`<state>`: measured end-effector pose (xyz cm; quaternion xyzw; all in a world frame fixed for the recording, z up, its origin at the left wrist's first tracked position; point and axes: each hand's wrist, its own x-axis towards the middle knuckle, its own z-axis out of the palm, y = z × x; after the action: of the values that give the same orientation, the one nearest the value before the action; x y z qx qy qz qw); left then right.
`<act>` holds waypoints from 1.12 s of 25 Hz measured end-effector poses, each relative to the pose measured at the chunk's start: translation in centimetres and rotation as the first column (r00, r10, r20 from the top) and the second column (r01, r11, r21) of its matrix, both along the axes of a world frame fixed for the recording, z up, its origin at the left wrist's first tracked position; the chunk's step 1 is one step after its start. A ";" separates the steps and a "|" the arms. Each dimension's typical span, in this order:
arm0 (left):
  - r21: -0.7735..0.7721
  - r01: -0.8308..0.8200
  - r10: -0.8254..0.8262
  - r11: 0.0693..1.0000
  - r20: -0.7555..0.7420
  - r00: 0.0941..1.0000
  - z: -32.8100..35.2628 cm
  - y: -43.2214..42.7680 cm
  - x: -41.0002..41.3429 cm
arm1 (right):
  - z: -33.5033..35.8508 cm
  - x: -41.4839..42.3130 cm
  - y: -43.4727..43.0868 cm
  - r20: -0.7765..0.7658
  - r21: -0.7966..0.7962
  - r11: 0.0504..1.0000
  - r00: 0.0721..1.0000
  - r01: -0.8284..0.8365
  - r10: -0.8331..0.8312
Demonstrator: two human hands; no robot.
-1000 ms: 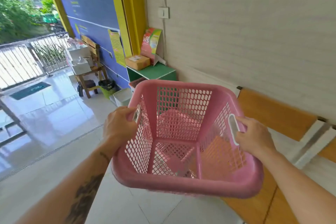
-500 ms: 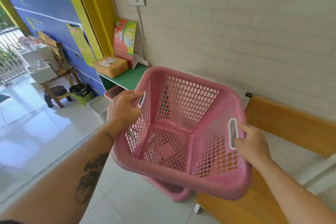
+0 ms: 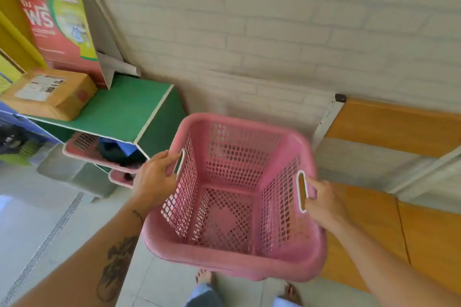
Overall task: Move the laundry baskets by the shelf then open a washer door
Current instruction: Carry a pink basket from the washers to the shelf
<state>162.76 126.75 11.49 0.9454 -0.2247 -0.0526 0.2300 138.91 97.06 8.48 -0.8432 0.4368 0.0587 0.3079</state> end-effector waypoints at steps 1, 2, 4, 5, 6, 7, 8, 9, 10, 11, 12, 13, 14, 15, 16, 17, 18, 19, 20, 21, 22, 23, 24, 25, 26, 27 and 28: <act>0.017 0.016 -0.015 1.000 -0.051 0.999 -1.8 0.3 1.1 | -1.1 0.6 0.9 -0.030 0.016 0.999 0.999 0.036 -0.036; 0.030 0.018 -0.015 0.999 -0.109 0.994 -3.6 0.6 1.9 | -2.3 1.3 1.6 -0.054 0.032 0.997 0.996 0.068 -0.067; 0.046 0.005 0.006 0.999 -0.232 0.973 -7.8 1.5 3.2 | -4.9 2.9 3.1 -0.092 0.055 0.992 0.989 0.118 -0.113; 0.063 0.003 0.015 0.998 -0.281 0.959 -9.3 2.0 3.3 | -6.0 3.5 3.8 -0.114 0.083 0.989 0.987 0.125 -0.115; 0.084 0.013 0.015 0.996 -0.326 0.945 -10.7 2.4 3.6 | -7.3 4.0 4.3 -0.134 0.117 0.984 0.984 0.134 -0.118; 0.104 0.026 0.014 0.994 -0.367 0.930 -11.9 2.6 4.0 | -8.5 4.5 4.7 -0.157 0.146 0.977 0.979 0.153 -0.130; 0.128 0.043 0.014 0.991 -0.412 0.911 -13.0 2.9 4.1 | -9.8 4.9 5.3 -0.180 0.183 0.967 0.973 0.177 -0.144; 0.136 0.057 0.010 0.989 -0.450 0.893 -13.8 3.0 4.2 | -10.9 5.1 5.6 -0.191 0.220 0.954 0.968 0.205 -0.164; 0.141 0.078 0.000 0.987 -0.486 0.874 -14.6 3.1 4.3 | -12.1 5.2 5.7 -0.205 0.250 0.941 0.962 0.227 -0.178; 0.155 0.094 0.001 0.983 -0.521 0.854 -15.1 2.9 4.4 | -12.9 5.4 5.9 -0.220 0.277 0.931 0.959 0.239 -0.180; 0.168 0.105 0.005 0.980 -0.548 0.837 -15.5 2.7 4.5 | -13.9 5.5 5.8 -0.240 0.303 0.921 0.955 0.246 -0.176; 0.180 0.119 0.005 0.976 -0.570 0.822 -16.2 2.6 4.7 | -14.6 5.6 5.9 -0.266 0.324 0.910 0.948 0.259 -0.175; 0.184 0.146 -0.006 0.972 -0.601 0.799 -17.0 2.5 4.9 | -15.4 5.6 5.9 -0.291 0.346 0.901 0.943 0.261 -0.161; 0.194 0.185 -0.022 0.963 -0.632 0.775 -17.9 2.6 5.0 | -16.0 5.5 6.0 -0.306 0.377 0.891 0.942 0.253 -0.138; 0.207 0.219 -0.034 0.954 -0.649 0.760 -18.6 2.7 5.2 | -16.6 5.4 6.0 -0.316 0.400 0.885 0.942 0.239 -0.112; 0.224 0.246 -0.040 0.943 -0.657 0.752 -19.3 3.0 5.4 | -16.9 5.4 6.0 -0.314 0.404 0.886 0.944 0.226 -0.098; 0.248 0.264 -0.037 0.932 -0.660 0.750 -19.9 3.3 5.6 | -17.0 5.5 6.0 -0.314 0.393 0.891 0.944 0.225 -0.100; 0.268 0.270 -0.027 0.925 -0.662 0.749 -20.1 3.4 5.7 | -17.0 5.5 5.9 -0.320 0.384 0.895 0.942 0.228 -0.102; 0.287 0.268 -0.010 0.920 -0.666 0.746 -20.1 3.5 5.7 | -17.0 5.5 6.0 -0.313 0.379 0.898 0.944 0.222 -0.101; 0.298 0.267 -0.002 0.916 -0.663 0.748 -20.1 3.4 5.7 | -16.9 5.5 6.1 -0.307 0.380 0.899 0.946 0.220 -0.102; 0.299 0.260 0.001 0.918 -0.659 0.752 -20.0 3.2 5.7 | -17.0 5.4 6.2 -0.303 0.390 0.894 0.948 0.219 -0.100; 0.295 0.248 0.008 0.923 -0.657 0.754 -19.9 3.0 5.6 | -17.1 5.2 6.4 -0.302 0.397 0.892 0.948 0.218 -0.097; 0.300 0.239 0.021 0.923 -0.662 0.750 -19.9 2.7 5.7 | -16.9 5.0 6.5 -0.300 0.415 0.880 0.948 0.231 -0.107; 0.295 0.237 0.023 0.926 -0.669 0.743 -19.7 2.5 5.8 | -16.6 4.7 6.7 -0.304 0.436 0.867 0.946 0.242 -0.112; 0.276 0.224 0.026 0.935 -0.681 0.731 -19.5 2.3 5.8 | -16.5 4.4 6.7 -0.305 0.441 0.864 0.946 0.244 -0.112; 0.255 0.202 0.028 0.945 -0.683 0.730 -19.1 2.1 5.8 | -15.9 4.3 6.9 -0.310 0.436 0.864 0.944 0.251 -0.118; 0.247 0.185 0.031 0.951 -0.672 0.740 -18.6 2.0 5.8 | -15.3 4.2 7.1 -0.301 0.432 0.865 0.945 0.257 -0.130</act>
<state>168.54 128.77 -7.09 0.8765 -0.1562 -0.4308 0.1474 143.08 104.19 -6.78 -0.6809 0.5296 0.2408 0.4449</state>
